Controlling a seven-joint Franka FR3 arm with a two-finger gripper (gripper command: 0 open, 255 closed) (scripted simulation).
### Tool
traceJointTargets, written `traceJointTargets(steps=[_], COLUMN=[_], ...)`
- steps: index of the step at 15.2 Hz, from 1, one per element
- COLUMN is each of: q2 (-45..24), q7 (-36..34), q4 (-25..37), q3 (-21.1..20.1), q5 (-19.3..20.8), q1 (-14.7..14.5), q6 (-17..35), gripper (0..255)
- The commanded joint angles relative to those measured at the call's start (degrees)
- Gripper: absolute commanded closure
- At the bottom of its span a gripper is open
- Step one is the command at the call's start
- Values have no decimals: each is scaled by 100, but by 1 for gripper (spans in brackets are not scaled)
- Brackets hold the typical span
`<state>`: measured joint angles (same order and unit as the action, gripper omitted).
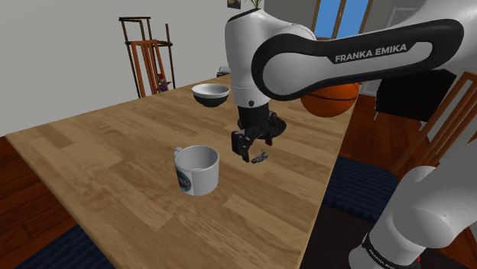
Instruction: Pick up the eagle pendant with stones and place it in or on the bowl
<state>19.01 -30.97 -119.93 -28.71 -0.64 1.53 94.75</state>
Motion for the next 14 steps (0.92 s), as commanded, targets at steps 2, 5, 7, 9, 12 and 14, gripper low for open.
traceJointTargets(steps=[2,5,7,9,12,14], q2=[26,31,31,31,31,31], q7=[-1,1,1,1,1,1], q4=[-263,-311,-311,-311,-311,-311], q3=[-1,0,0,0,0,0], q5=[-11,-13,-13,-13,-13,-13], q1=[-7,-8,-8,-8,-8,-8], q6=[240,284,284,284,283,283], gripper=[0,0,0,0,255,255])
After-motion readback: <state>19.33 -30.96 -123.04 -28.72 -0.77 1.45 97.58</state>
